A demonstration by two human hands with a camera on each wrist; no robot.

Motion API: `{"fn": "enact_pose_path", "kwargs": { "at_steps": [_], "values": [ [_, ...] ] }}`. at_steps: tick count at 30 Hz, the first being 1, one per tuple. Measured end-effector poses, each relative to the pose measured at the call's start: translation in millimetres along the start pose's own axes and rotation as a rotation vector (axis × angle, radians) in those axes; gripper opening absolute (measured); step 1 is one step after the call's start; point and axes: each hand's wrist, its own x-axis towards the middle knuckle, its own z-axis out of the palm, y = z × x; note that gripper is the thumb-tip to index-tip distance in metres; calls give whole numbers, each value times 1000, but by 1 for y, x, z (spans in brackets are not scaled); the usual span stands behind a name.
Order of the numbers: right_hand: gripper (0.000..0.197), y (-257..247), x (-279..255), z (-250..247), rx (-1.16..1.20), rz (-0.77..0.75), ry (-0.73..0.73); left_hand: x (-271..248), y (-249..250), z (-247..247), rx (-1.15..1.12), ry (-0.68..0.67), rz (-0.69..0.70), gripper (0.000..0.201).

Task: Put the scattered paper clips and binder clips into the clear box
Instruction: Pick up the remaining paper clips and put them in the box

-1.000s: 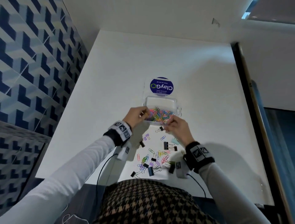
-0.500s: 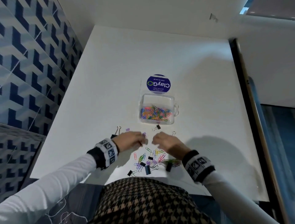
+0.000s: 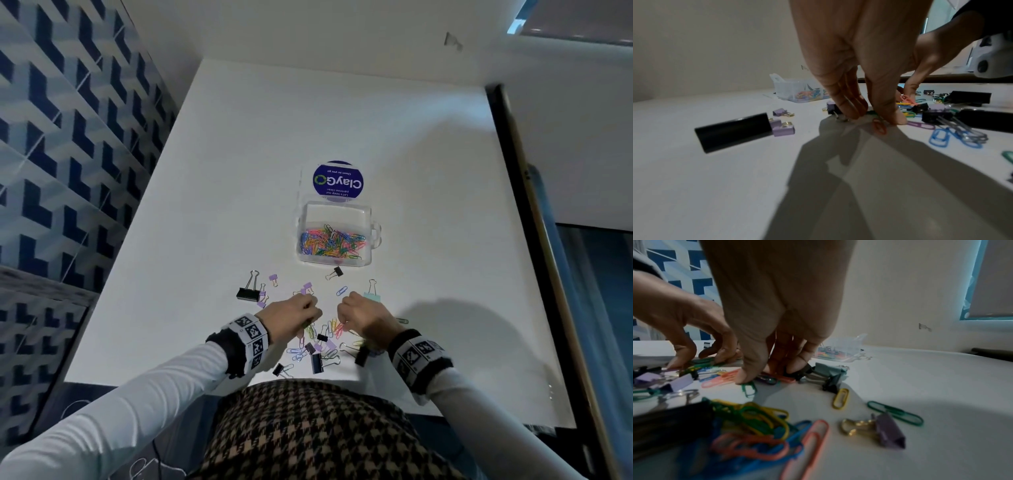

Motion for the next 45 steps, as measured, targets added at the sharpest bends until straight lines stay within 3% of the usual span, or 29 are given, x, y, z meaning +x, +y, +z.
{"fn": "enact_pose_path", "kwargs": {
  "at_steps": [2,5,8,12,15,20,23,26,32,37,39,42,45],
  "values": [
    [10,-2,0,0,5,2,-11,-1,-5,5,131,-6,30,21],
    [9,-4,0,1,33,27,-26,-2,-4,6,98,31,27,19],
    [4,-3,-1,-3,203,153,-20,0,-4,6,29,56,14,21],
    [22,3,-1,-11,481,303,109,1,-4,11,-44,85,3,10],
    [30,8,-1,-13,687,403,217,3,-6,15,-35,42,-15,15],
    [12,10,6,-27,990,561,337,0,-4,10,31,-24,52,24],
    [11,12,17,-42,1114,610,425,-2,-7,9,-1,-24,63,17],
    [13,16,35,-61,1087,602,499,0,-6,-11,-136,21,42,5],
    [29,27,72,-87,972,661,590,36,-20,-96,-306,385,-116,9],
    [22,30,88,-86,911,696,488,69,-35,-123,-499,396,-324,22],
    [23,23,84,-88,714,613,461,67,-33,-124,-478,344,-274,33],
    [23,5,57,-82,536,392,505,46,-26,-111,-370,378,-131,32],
    [21,-11,22,-56,270,122,166,16,-22,-78,-338,382,-107,23]
  ]
}}
